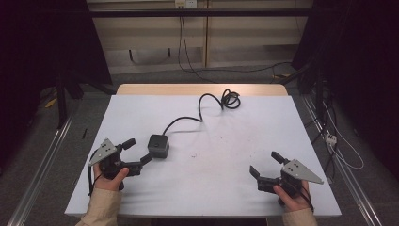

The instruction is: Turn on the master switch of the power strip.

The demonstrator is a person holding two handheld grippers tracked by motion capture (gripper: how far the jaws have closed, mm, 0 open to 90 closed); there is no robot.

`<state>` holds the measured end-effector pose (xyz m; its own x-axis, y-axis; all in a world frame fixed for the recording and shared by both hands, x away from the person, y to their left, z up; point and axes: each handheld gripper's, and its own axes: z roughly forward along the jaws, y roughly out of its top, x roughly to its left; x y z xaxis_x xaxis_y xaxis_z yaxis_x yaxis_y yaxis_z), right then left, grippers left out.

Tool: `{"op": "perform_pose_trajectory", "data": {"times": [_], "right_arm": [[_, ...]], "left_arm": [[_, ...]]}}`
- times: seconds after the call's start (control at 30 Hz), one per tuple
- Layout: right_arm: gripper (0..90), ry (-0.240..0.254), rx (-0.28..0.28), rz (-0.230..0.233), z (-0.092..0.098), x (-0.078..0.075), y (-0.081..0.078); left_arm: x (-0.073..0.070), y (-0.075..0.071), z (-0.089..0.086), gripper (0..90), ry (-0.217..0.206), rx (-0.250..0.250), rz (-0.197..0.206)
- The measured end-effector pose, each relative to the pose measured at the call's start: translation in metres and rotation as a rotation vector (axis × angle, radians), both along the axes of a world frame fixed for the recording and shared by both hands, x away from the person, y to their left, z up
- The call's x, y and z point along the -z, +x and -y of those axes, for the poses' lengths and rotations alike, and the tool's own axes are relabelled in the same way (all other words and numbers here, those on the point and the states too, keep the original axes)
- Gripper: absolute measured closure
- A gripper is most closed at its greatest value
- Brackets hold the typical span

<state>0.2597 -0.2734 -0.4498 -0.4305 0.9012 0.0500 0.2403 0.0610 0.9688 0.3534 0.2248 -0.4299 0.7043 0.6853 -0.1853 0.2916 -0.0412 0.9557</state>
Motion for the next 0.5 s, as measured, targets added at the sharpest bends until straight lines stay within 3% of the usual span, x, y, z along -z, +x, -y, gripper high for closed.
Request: {"op": "perform_pose_trajectory", "data": {"times": [0.1,0.37,0.5], "right_arm": [[3.7,-0.001,0.0,-0.001,-0.0003,-0.0001,0.0001],[4.0,-0.002,-0.006,0.003,-0.001,-0.0008,-0.0002],[4.1,-0.006,-0.007,0.005,-0.0007,-0.0007,-0.0001]], "left_arm": [[0.0,0.002,0.0002,7.1,-0.004,0.004,0.001],[-0.0031,0.0055,0.0002,35.1,-0.013,0.019,0.015],[-0.0039,0.0072,0.001,42.2,-0.008,0.022,0.006]]}}
